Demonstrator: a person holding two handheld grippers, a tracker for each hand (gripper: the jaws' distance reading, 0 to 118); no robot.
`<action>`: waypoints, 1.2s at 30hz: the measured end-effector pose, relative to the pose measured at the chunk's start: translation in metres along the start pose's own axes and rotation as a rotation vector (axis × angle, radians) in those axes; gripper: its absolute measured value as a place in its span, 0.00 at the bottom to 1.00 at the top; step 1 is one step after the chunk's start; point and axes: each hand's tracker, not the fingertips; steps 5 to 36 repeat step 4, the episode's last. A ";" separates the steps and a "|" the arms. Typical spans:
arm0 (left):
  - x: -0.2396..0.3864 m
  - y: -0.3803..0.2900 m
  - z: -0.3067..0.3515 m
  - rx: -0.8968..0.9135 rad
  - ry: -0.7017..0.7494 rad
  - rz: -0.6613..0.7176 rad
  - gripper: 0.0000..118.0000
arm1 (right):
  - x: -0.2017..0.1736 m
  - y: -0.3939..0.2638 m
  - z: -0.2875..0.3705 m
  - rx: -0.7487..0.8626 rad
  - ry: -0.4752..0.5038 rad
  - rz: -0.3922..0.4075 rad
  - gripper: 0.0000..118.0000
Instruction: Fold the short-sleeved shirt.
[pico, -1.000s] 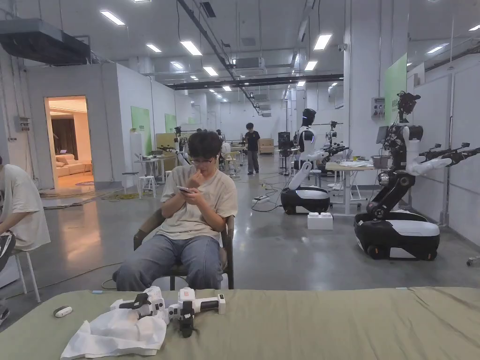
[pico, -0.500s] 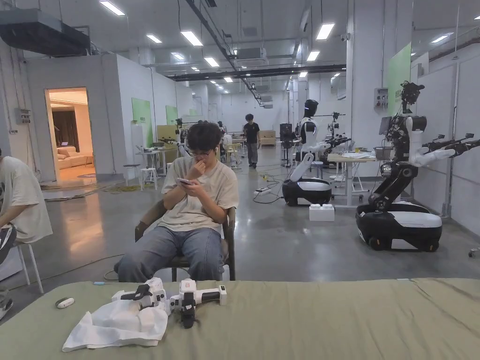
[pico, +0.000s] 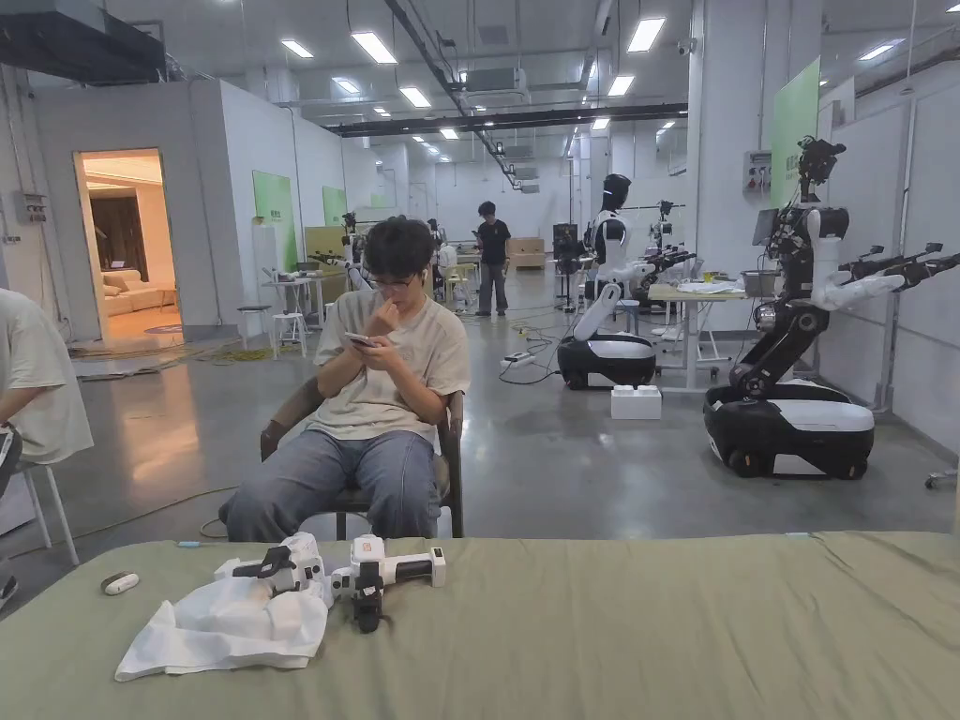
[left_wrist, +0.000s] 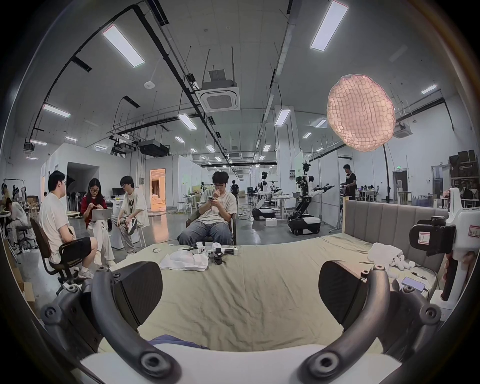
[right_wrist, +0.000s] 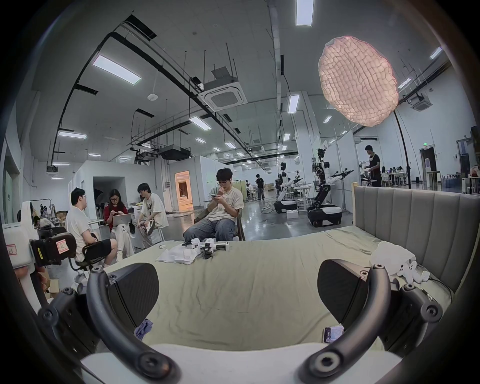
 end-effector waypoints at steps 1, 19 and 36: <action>0.000 -0.001 0.001 0.000 -0.002 -0.001 1.00 | -0.001 0.000 0.000 -0.004 -0.002 0.000 1.00; -0.001 -0.001 0.003 -0.005 0.003 -0.005 1.00 | -0.003 -0.002 -0.001 -0.011 -0.010 0.007 1.00; -0.001 -0.001 0.003 -0.005 0.003 -0.005 1.00 | -0.003 -0.002 -0.001 -0.011 -0.010 0.007 1.00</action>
